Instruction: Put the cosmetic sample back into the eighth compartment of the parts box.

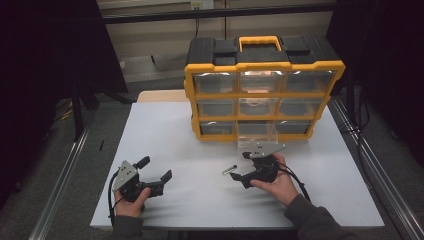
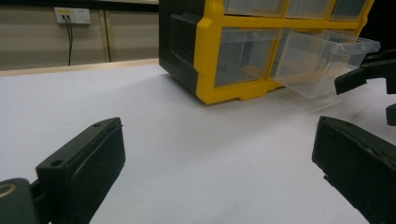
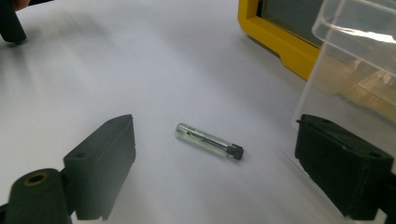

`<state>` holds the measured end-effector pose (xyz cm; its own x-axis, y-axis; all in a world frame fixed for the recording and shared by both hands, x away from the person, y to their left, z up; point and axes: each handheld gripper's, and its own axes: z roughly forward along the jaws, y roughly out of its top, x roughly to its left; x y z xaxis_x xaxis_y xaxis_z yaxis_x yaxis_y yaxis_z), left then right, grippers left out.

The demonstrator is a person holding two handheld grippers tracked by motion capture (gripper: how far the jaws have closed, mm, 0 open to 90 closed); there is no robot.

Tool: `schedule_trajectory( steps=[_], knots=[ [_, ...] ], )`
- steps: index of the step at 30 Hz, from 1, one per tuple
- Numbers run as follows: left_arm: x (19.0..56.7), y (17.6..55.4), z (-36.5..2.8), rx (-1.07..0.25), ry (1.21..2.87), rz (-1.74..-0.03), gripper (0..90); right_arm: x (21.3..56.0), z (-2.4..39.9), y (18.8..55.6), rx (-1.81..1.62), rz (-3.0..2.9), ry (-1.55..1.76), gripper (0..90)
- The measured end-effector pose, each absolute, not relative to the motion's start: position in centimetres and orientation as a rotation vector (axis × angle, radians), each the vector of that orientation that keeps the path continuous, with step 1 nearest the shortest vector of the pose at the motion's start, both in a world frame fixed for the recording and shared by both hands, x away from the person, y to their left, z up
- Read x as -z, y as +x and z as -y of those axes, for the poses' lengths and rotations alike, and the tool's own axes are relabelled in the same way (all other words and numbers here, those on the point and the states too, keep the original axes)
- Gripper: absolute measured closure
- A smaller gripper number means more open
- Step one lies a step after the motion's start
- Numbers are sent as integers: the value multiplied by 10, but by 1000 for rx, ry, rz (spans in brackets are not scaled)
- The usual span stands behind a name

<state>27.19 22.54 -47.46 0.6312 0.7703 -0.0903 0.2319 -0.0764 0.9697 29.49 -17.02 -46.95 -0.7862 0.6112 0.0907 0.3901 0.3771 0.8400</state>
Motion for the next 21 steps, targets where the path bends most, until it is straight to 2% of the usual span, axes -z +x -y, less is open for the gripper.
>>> schedule_trajectory(
  steps=[2, 4, 11, 14, 15, 16, 21],
  knots=[
    [475, 272, -225, -546, 1626, -844, 27, 470, 169, 296, -1363, -2412, 881, 158],
    [475, 272, -225, -545, 1622, -849, 27, 471, 165, 299, -1351, -2451, 879, 215],
    [475, 272, -225, -548, 1631, -843, 27, 472, 159, 304, -1331, -2491, 855, 289],
    [475, 272, -225, -544, 1627, -845, 27, 472, 155, 308, -1328, -2526, 841, 373],
    [475, 272, -225, -544, 1627, -845, 27, 472, 155, 308, -1328, -2526, 841, 373],
    [475, 272, -225, -543, 1621, -848, 27, 474, 153, 309, -1325, -2551, 830, 423],
    [475, 272, -225, -535, 1624, -850, 27, 477, 153, 314, -1315, -2574, 841, 512]
  ],
)
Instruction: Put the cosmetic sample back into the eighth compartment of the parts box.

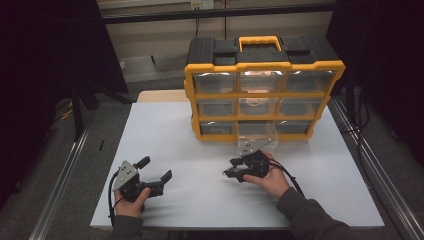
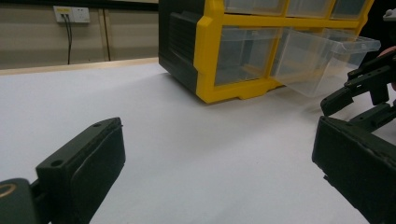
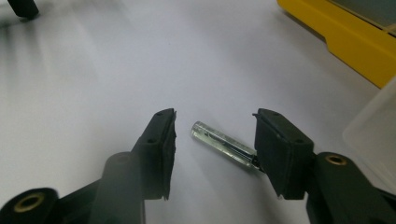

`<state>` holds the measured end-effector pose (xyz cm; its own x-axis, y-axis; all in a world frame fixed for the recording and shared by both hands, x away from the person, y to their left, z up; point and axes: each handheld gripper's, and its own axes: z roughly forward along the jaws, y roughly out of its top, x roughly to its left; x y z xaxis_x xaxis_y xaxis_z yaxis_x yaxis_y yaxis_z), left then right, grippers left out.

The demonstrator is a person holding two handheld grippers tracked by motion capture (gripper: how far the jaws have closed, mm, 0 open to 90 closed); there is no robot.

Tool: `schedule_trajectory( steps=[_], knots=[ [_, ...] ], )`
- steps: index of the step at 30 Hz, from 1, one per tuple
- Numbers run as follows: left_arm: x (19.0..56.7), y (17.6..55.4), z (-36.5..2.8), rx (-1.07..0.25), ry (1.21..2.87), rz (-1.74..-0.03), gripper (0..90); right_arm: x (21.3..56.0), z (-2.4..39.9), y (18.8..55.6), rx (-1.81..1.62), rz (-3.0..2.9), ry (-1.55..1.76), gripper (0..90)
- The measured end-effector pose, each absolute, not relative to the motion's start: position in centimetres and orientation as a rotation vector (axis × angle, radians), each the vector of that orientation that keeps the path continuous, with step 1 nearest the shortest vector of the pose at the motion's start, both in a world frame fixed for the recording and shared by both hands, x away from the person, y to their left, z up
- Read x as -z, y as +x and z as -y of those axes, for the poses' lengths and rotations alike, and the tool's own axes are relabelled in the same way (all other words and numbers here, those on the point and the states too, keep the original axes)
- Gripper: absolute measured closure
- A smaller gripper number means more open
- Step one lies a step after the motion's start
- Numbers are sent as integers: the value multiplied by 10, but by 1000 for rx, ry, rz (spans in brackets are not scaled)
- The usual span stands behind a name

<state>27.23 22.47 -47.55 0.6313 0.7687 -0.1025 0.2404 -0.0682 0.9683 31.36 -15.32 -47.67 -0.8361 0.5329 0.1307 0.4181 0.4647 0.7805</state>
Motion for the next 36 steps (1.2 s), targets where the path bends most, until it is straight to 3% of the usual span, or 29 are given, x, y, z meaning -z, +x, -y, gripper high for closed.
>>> schedule_trajectory(
  steps=[12, 15, 36],
  knots=[
    [476, 273, -225, -531, 1631, -841, 27, 483, 146, 327, -1248, -2650, 811, 671],
    [476, 273, -225, -532, 1630, -841, 27, 486, 147, 327, -1216, -2669, 785, 813],
    [475, 273, -225, -539, 1630, -844, 27, 459, 160, 319, -1330, -2712, 833, 815]
  ],
)
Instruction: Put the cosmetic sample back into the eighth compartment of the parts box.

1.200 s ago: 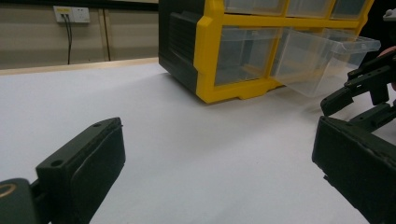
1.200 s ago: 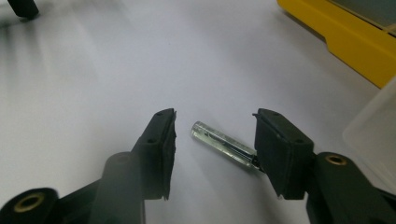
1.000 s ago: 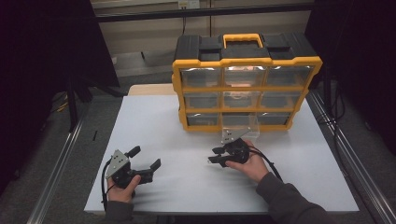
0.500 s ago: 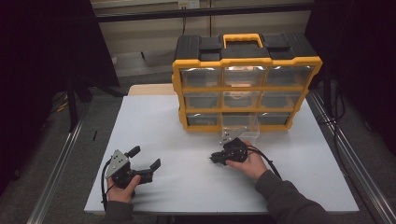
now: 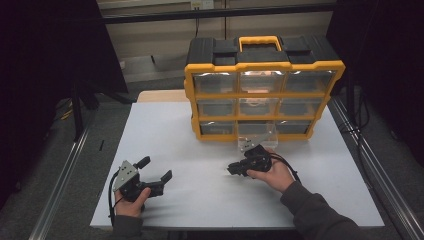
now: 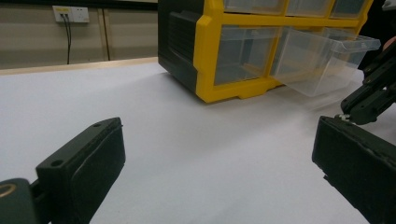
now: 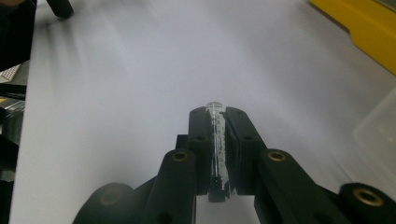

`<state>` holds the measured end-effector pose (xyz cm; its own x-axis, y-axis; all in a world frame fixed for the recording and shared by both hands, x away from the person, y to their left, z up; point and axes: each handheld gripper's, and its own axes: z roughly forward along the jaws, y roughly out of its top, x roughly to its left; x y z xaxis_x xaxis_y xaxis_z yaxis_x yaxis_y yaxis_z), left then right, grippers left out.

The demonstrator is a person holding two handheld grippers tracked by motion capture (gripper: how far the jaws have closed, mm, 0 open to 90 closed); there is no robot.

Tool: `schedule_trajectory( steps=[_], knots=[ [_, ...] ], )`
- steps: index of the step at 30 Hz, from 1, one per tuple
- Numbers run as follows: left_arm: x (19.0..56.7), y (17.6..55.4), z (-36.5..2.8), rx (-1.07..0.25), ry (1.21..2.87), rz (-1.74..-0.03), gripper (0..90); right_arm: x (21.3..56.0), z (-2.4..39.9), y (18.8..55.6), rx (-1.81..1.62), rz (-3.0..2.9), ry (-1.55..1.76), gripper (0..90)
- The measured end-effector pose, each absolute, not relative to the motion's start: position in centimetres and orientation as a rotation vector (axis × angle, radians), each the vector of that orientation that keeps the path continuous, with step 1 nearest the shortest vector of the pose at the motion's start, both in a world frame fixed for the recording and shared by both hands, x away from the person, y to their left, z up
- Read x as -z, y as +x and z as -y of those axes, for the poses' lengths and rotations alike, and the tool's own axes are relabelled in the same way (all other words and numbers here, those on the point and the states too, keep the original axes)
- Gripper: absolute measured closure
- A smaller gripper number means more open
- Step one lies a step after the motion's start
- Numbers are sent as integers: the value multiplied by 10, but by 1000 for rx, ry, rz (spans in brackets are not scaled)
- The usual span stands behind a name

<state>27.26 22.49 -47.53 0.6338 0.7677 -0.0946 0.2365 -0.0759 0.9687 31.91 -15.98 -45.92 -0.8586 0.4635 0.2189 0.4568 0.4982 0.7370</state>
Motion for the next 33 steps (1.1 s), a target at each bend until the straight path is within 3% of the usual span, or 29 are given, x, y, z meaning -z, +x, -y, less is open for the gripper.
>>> schedule_trajectory(
  steps=[33],
  knots=[
    [475, 272, -224, -531, 1620, -836, 28, 410, 184, 318, -1350, -2717, 833, 815]
  ],
)
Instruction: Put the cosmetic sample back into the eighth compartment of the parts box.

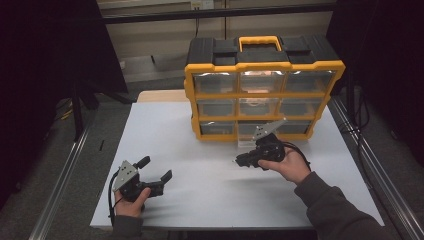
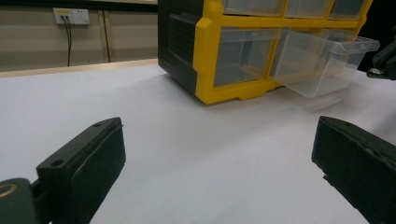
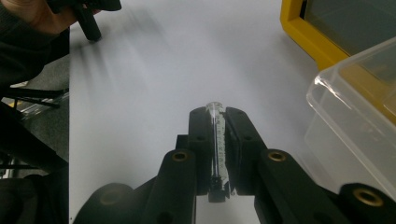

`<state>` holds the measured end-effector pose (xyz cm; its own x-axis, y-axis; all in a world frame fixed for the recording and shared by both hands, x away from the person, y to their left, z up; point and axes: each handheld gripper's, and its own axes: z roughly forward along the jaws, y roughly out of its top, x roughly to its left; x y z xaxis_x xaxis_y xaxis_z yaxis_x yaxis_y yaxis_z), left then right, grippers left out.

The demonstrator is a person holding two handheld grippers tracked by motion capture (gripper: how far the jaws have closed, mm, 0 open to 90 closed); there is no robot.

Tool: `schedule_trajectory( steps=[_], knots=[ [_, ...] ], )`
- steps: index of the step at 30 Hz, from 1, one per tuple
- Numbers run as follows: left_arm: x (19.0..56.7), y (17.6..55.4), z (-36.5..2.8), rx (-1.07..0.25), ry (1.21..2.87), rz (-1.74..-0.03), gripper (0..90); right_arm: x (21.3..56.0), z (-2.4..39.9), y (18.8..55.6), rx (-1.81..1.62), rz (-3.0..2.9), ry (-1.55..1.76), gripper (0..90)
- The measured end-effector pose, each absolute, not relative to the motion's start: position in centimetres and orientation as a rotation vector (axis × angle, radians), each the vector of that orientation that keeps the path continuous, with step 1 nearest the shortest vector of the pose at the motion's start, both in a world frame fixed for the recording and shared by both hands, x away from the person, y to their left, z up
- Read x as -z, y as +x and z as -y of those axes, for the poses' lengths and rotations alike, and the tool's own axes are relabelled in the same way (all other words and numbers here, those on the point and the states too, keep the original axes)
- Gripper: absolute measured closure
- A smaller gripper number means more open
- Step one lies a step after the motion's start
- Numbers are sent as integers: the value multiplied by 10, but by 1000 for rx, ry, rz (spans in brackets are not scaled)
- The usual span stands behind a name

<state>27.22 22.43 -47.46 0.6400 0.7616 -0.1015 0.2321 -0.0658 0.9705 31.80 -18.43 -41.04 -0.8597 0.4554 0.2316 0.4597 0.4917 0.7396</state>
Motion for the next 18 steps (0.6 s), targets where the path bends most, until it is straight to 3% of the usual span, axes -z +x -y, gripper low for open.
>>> schedule_trajectory(
  steps=[18],
  knots=[
    [475, 273, -224, -544, 1625, -842, 28, 390, 192, 322, 1359, 2703, -828, 815]
  ],
)
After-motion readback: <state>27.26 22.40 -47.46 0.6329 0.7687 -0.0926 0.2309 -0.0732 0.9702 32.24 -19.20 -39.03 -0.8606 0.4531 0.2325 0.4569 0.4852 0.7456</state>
